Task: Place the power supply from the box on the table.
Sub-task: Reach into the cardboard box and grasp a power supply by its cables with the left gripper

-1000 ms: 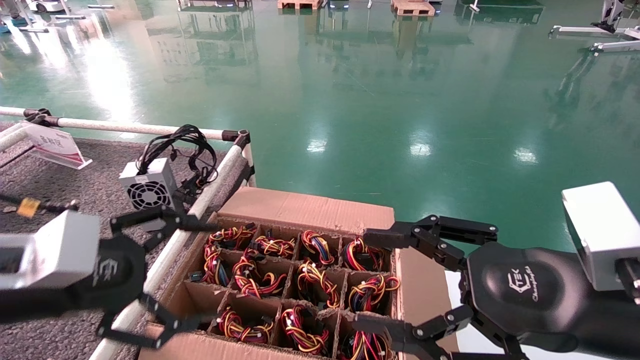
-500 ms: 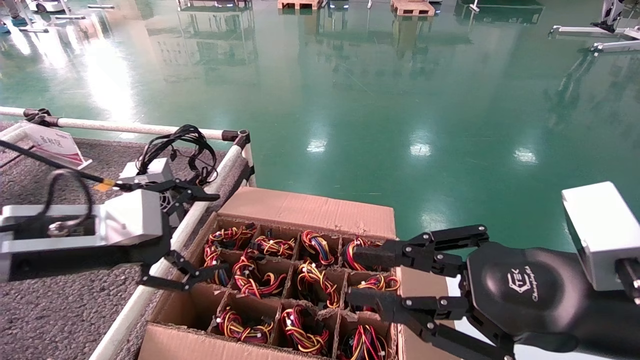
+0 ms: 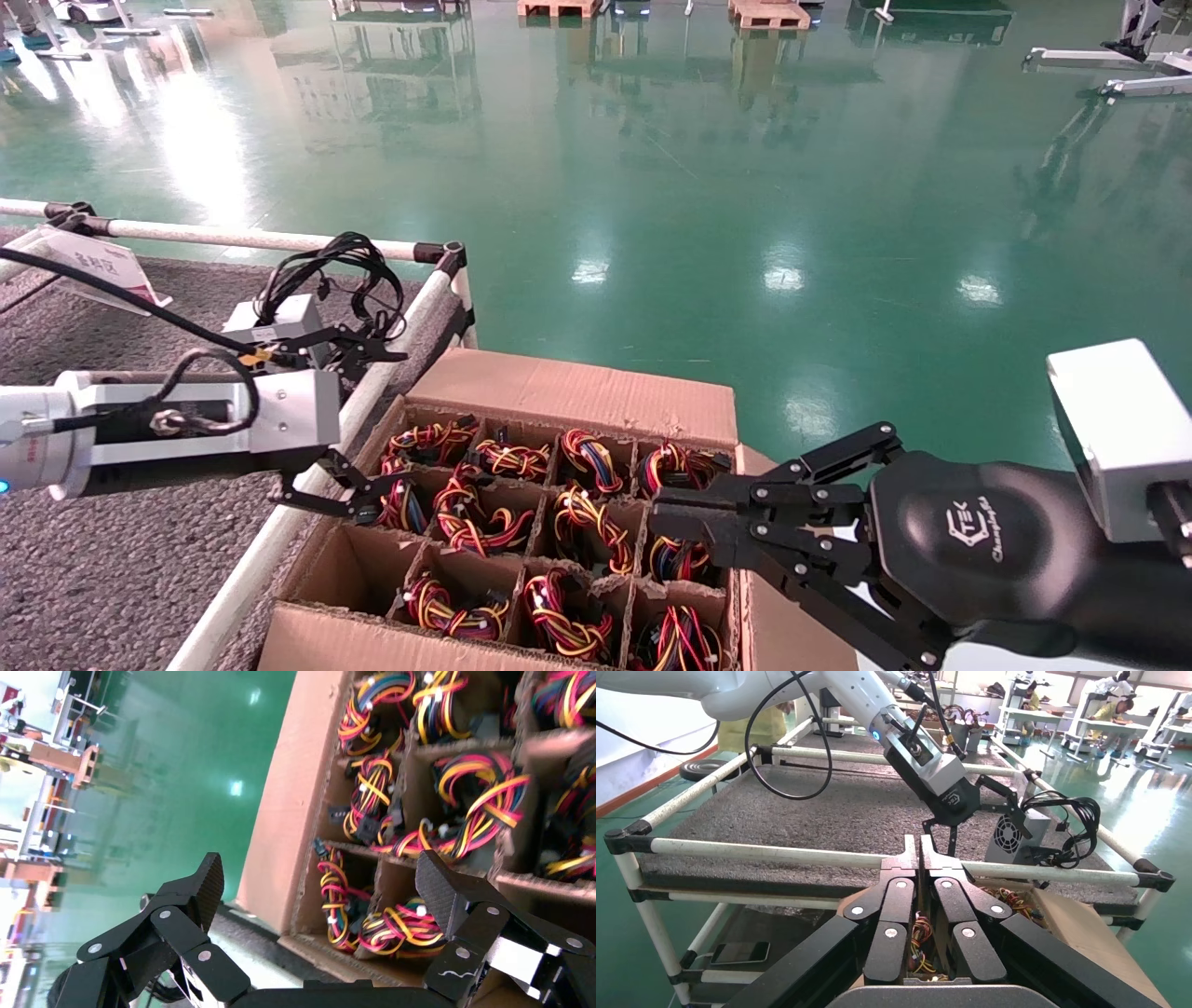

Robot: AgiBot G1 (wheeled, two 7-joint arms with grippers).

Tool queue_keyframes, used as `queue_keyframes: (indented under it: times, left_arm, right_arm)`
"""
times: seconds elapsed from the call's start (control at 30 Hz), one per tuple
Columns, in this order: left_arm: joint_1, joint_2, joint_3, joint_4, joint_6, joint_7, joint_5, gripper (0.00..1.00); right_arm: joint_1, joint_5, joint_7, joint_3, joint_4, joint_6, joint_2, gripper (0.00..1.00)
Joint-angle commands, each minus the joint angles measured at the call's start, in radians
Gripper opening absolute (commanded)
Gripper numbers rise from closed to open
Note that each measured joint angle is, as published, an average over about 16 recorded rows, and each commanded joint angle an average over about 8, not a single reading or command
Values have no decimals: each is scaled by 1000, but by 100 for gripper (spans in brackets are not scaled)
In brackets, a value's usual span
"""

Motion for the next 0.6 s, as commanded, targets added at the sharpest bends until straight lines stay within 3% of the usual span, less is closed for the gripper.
queue_keyframes:
  times: [0.03,0.6]
  left_arm:
    - [-10,3,12,2,-5,10,15,100]
    - [-115,19,144,32,24,129,101,100]
  right_arm:
    - [0,0,0,0,0,0,0,0]
    - [0,0,0,0,0,0,0,0]
